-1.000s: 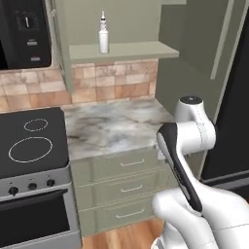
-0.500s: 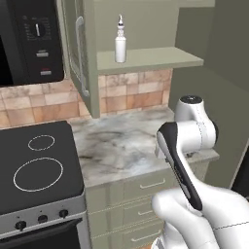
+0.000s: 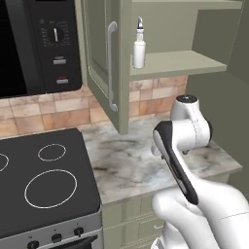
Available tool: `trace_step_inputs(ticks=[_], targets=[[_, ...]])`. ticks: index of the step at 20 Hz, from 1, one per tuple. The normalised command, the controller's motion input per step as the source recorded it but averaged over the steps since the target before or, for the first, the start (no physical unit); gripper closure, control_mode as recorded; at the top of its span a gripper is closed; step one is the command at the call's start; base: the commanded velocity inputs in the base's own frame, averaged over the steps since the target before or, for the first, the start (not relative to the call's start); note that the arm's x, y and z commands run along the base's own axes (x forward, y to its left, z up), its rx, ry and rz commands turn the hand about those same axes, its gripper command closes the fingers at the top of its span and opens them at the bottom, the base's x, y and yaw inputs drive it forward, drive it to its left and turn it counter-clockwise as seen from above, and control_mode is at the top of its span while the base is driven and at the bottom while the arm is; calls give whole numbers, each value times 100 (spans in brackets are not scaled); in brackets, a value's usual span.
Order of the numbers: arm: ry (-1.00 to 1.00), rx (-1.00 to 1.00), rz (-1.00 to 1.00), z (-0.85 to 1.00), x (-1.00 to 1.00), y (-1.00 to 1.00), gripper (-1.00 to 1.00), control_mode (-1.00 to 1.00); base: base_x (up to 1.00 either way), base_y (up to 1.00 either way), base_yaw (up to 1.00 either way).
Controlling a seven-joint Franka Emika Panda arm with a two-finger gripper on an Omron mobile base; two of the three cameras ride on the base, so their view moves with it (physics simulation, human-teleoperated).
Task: Move the cutting board and knife to the sink. Then move spray from the cabinet to the counter.
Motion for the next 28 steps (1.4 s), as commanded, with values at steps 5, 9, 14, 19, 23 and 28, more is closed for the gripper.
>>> trace_step_inputs(ticks=[5,9,14,19,23,28], targets=[[-22,4,0,37,14,-10,-100,-100,0,0,0],[-58,11,1,85,0,-38,-100,-100,0,0,0],[-67,15,7,78,0,-36,-100,-100,0,0,0],[-51,15,11,56,37,-13,-100,-100,0,0,0],[-39,9,10,55,75,0,-100,-100,0,0,0],[-36,1,4,49,75,0,-100,-100,0,0,0]])
